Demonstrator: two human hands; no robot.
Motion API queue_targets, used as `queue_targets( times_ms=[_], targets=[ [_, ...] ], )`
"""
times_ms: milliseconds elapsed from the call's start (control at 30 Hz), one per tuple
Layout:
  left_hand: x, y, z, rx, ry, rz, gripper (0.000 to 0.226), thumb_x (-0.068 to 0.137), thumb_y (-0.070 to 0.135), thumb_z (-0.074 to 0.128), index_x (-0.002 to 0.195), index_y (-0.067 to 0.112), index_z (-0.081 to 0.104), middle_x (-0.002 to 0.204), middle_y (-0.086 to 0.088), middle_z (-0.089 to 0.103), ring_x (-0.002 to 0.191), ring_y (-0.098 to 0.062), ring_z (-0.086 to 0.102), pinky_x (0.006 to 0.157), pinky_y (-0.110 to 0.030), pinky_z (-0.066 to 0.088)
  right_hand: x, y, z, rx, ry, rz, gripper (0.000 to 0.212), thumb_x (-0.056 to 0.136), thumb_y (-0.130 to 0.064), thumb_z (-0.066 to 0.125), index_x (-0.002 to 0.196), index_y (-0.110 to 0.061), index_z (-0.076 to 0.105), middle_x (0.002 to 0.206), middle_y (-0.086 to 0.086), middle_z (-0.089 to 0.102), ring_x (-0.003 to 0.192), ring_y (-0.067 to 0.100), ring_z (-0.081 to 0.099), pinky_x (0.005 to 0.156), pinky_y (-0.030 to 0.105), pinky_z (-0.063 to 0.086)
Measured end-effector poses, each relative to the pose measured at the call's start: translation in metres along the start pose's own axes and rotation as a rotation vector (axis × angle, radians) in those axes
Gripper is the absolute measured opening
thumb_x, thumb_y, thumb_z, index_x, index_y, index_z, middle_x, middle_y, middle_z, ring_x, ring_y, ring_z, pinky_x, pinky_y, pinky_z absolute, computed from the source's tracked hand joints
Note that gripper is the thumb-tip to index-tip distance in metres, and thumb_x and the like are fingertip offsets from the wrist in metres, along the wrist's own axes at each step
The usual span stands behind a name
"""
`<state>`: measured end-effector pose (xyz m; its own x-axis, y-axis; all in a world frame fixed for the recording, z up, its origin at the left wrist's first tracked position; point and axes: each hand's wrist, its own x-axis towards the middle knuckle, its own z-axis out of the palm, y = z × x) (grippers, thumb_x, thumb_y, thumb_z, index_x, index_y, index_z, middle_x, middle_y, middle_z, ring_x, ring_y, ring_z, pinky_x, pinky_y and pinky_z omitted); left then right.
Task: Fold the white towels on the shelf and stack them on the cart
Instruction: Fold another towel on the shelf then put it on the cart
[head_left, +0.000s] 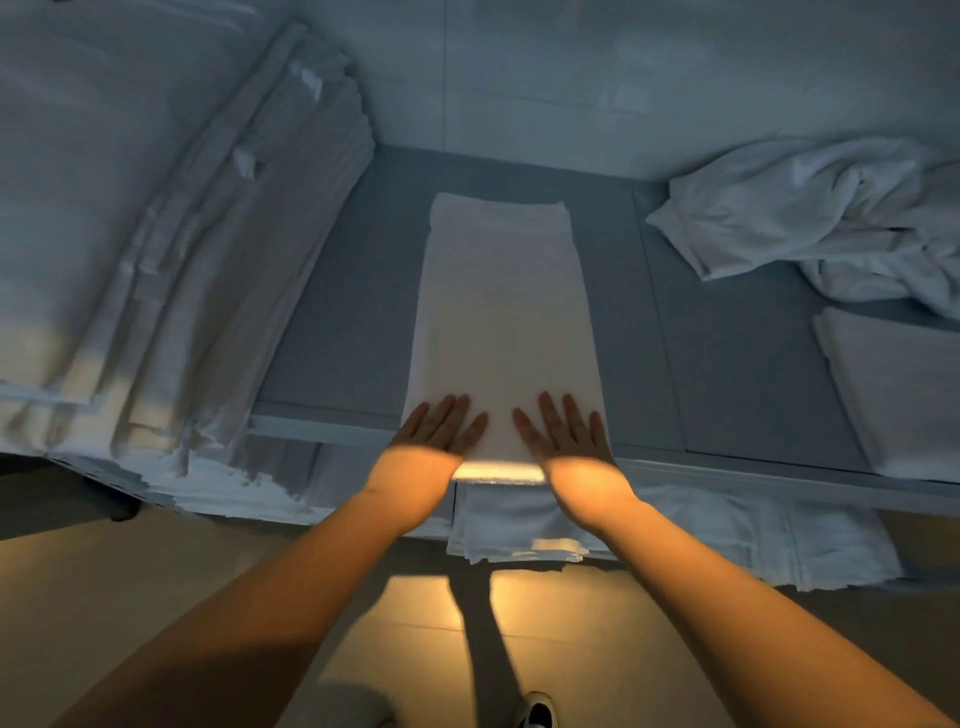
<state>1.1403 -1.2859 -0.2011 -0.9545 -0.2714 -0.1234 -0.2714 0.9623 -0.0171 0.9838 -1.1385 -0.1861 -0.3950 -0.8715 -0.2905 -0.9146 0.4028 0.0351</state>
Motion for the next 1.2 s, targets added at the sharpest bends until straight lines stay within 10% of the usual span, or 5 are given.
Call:
queue_targets(
  times_ms=[167, 333, 600, 1067, 1200],
  targets=[
    [-0.037, 0.016, -0.022, -0.257, 0.0, -0.05, 0.086, 0.08, -0.015, 0.04, 0.151, 0.029, 0.021, 0.157, 0.0, 0.023, 0.144, -0.022, 0.019, 0.116, -0.029, 0.01, -0.045, -0.004, -0.013, 0.106, 0.007, 0.057, 0.084, 0.083, 0.011, 0.039, 0.151, -0.031, 0.014, 0.158, 0.005, 0.02, 0.146, 0.03, 0.015, 0.117, 0.042, 0.02],
    [-0.075, 0.015, -0.049, -0.712, 0.343, -0.268, 0.035, 0.088, -0.004, 0.052, 0.114, 0.013, 0.067, 0.113, -0.006, 0.066, 0.103, -0.027, 0.06, 0.085, -0.035, 0.046, -0.09, -0.001, -0.027, 0.381, 0.345, 0.264, 0.034, 0.086, -0.004, 0.049, 0.111, -0.023, 0.063, 0.102, 0.0, 0.066, 0.094, 0.027, 0.061, 0.069, 0.034, 0.046],
    [-0.098, 0.006, -0.104, -1.018, 0.683, -0.316, 0.011, 0.093, 0.015, 0.059, 0.091, 0.026, 0.056, 0.079, 0.015, 0.059, 0.077, -0.001, 0.056, 0.059, -0.016, 0.041, -0.123, -0.011, -0.076, 1.176, 0.806, 0.366, 0.012, 0.089, -0.017, 0.064, 0.084, -0.027, 0.061, 0.076, -0.004, 0.064, 0.069, 0.01, 0.057, 0.058, 0.015, 0.041],
    [-0.051, -0.011, -0.159, -1.052, 0.952, -0.442, 0.023, 0.094, 0.03, 0.057, 0.076, 0.02, 0.046, 0.058, 0.006, 0.043, 0.053, -0.003, 0.044, 0.05, -0.022, 0.03, -0.098, -0.024, -0.122, 1.164, 1.043, 0.418, 0.021, 0.096, -0.021, 0.049, 0.077, -0.025, 0.042, 0.058, -0.013, 0.039, 0.051, 0.003, 0.037, 0.049, 0.015, 0.032],
    [-0.011, -0.027, -0.16, -1.025, 0.864, -0.537, 0.021, 0.096, 0.032, 0.053, 0.107, 0.014, 0.055, 0.078, -0.009, 0.061, 0.07, -0.02, 0.059, 0.059, -0.029, 0.036, -0.063, -0.003, -0.131, 1.123, 0.987, 0.451, 0.019, 0.096, -0.021, 0.049, 0.079, -0.02, 0.041, 0.061, -0.006, 0.04, 0.051, 0.007, 0.036, 0.048, 0.022, 0.027]
  ],
)
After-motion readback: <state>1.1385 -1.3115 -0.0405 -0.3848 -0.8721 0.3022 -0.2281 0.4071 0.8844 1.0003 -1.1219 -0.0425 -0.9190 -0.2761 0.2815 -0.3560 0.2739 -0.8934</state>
